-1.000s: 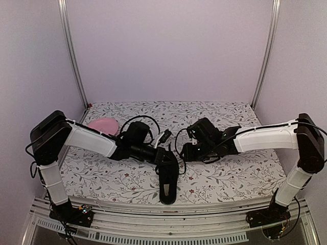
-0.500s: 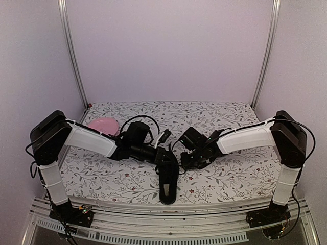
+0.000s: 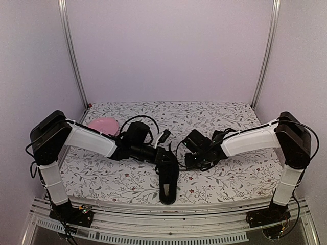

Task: Tie the shoes
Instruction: Cross the shoelace, then pass from the right arm to the left

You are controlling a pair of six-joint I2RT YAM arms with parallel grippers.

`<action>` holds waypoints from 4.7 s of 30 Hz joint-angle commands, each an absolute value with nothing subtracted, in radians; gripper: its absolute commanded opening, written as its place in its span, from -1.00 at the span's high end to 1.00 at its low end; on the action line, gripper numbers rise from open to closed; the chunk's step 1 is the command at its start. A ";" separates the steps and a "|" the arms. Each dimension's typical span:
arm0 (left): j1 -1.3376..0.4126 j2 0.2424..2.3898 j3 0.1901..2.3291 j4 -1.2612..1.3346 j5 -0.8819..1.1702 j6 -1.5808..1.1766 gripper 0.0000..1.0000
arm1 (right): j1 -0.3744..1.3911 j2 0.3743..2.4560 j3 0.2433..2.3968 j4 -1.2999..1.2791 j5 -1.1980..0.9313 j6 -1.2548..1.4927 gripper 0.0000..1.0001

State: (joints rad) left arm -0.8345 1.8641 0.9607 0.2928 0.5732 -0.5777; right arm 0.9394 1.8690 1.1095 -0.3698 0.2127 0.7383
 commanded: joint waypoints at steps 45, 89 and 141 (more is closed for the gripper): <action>-0.816 1.600 0.701 0.279 0.486 -0.806 0.86 | 1.002 1.645 0.919 -0.059 -0.225 0.263 0.96; -0.899 1.589 0.721 0.271 0.442 -0.740 1.00 | 1.019 1.750 1.003 0.025 -0.257 0.336 0.96; -0.835 1.685 0.686 0.523 0.312 -1.058 0.34 | 1.019 1.751 0.962 0.088 -0.279 0.342 0.96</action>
State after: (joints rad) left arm -0.8478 1.6665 0.6621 0.4759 0.2886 -1.0435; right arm 1.0145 1.7420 0.9718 0.0616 -0.2691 0.3473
